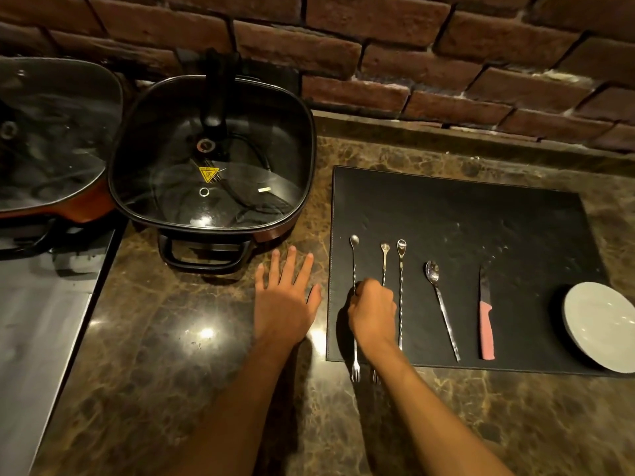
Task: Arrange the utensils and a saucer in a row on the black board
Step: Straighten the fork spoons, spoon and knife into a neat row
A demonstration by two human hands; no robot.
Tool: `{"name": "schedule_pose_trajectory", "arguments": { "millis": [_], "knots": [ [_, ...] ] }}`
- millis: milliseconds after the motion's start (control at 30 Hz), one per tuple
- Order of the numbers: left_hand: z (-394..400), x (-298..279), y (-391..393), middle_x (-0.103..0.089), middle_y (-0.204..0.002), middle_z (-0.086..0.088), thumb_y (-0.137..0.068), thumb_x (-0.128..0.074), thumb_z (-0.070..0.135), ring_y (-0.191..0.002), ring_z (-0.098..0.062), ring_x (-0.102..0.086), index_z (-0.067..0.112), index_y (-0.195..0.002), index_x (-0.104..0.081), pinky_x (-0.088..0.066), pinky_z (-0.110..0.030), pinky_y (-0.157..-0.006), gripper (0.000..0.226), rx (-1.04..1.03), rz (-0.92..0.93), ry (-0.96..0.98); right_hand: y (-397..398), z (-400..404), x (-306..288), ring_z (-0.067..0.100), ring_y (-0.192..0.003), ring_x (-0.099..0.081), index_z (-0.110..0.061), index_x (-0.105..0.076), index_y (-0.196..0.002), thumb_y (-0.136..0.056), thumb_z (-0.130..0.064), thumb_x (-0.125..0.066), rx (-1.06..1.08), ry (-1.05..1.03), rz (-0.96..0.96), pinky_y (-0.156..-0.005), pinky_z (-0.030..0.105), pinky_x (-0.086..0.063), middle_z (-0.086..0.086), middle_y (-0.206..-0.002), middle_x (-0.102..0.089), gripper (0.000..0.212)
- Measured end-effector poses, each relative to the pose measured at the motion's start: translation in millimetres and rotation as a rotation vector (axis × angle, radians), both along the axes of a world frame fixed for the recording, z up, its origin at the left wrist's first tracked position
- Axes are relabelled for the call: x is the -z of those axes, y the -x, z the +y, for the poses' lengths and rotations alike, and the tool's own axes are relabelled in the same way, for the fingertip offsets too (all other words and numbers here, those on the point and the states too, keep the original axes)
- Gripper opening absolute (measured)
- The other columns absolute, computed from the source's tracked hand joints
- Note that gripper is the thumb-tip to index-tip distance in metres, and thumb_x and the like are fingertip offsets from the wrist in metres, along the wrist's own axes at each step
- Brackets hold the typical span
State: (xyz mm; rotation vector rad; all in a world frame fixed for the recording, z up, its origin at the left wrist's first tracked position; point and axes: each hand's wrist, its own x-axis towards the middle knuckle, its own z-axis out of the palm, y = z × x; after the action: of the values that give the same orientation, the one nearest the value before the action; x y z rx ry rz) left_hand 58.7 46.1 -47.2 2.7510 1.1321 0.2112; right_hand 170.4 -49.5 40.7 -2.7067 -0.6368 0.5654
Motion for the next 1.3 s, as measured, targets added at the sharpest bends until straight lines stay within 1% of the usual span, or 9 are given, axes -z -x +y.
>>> {"name": "schedule_pose_trajectory", "arguments": {
  "millis": [167,300,500,567,733,933,1067,1167,1300],
  "knots": [
    [0,-4,-1,-0.037,-0.162,-0.013,-0.100,-0.034,0.052,-0.150,-0.038,-0.033,0.025,-0.157,-0.037,-0.026,-0.060,-0.117,0.063,-0.004,0.020,0.012,-4,7,2,0.041,-0.086,-0.064,-0.004,-0.062,-0.082,-0.087,-0.001,-0.054,-0.020,-0.040,-0.010,-0.059,0.033,-0.039,0.018,-0.087,-0.066,0.010],
    [-1,-7,-1,-0.034,-0.164,-0.011,-0.099,-0.032,0.053,-0.151,-0.036,-0.030,0.027,-0.158,-0.033,-0.026,-0.060,-0.118,0.065,-0.011,0.056,0.033,-9,15,3,0.036,-0.086,-0.066,-0.006,-0.066,-0.090,-0.090,-0.009,-0.058,-0.042,-0.109,0.012,-0.065,0.038,-0.051,0.015,-0.089,-0.068,0.008],
    [-1,-8,-1,-0.031,-0.166,-0.009,-0.099,-0.031,0.053,-0.153,-0.034,-0.027,0.029,-0.160,-0.028,-0.024,-0.058,-0.119,0.065,-0.018,0.082,0.046,-12,23,6,0.032,-0.078,-0.065,-0.007,-0.065,-0.088,-0.090,-0.011,-0.057,-0.053,-0.163,0.013,-0.058,0.030,-0.041,0.014,-0.084,-0.068,0.009],
    [-1,-7,-1,-0.030,-0.166,-0.008,-0.099,-0.031,0.053,-0.153,-0.034,-0.026,0.029,-0.160,-0.029,-0.024,-0.058,-0.120,0.065,-0.023,0.080,0.048,-13,25,8,0.033,-0.077,-0.065,-0.007,-0.064,-0.087,-0.090,-0.010,-0.056,-0.070,-0.171,0.001,-0.058,0.030,-0.042,0.015,-0.084,-0.068,0.009],
    [-1,-8,-2,-0.032,-0.165,-0.008,-0.099,-0.030,0.053,-0.152,-0.033,-0.028,0.030,-0.159,-0.029,-0.026,-0.058,-0.119,0.064,-0.029,0.077,0.060,-14,26,11,0.032,-0.074,-0.065,-0.007,-0.065,-0.088,-0.090,-0.009,-0.054,-0.079,-0.178,-0.002,-0.060,0.036,-0.051,0.015,-0.082,-0.068,0.010],
    [0,-8,-2,-0.032,-0.165,-0.008,-0.098,-0.029,0.053,-0.153,-0.033,-0.027,0.030,-0.159,-0.029,-0.025,-0.058,-0.119,0.064,-0.033,0.081,0.074,-19,29,12,0.029,-0.074,-0.066,-0.007,-0.066,-0.089,-0.089,-0.009,-0.057,-0.072,-0.187,0.010,-0.059,0.031,-0.046,0.014,-0.082,-0.068,0.009],
    [-1,-9,-3,-0.032,-0.165,-0.008,-0.098,-0.028,0.053,-0.153,-0.033,-0.027,0.030,-0.158,-0.029,-0.025,-0.058,-0.119,0.064,-0.035,0.079,0.070,-20,28,13,0.029,-0.074,-0.066,-0.008,-0.066,-0.089,-0.089,-0.009,-0.057,-0.067,-0.184,0.009,-0.059,0.031,-0.047,0.013,-0.082,-0.068,0.009],
    [-1,-7,-3,-0.031,-0.165,-0.007,-0.098,-0.029,0.052,-0.153,-0.033,-0.025,0.031,-0.159,-0.028,-0.023,-0.057,-0.120,0.064,-0.037,0.078,0.074,-20,28,14,0.030,-0.076,-0.066,-0.008,-0.065,-0.089,-0.090,-0.011,-0.058,-0.060,-0.190,0.016,-0.062,0.035,-0.053,0.014,-0.083,-0.068,0.007],
    [0,-6,-3,-0.031,-0.166,-0.007,-0.097,-0.031,0.052,-0.153,-0.033,-0.025,0.031,-0.159,-0.027,-0.022,-0.057,-0.120,0.065,-0.041,0.081,0.075,-20,28,16,0.033,-0.078,-0.065,-0.008,-0.064,-0.087,-0.089,-0.015,-0.060,-0.044,-0.196,0.037,-0.063,0.034,-0.050,0.015,-0.083,-0.068,0.008]
  ]
}}
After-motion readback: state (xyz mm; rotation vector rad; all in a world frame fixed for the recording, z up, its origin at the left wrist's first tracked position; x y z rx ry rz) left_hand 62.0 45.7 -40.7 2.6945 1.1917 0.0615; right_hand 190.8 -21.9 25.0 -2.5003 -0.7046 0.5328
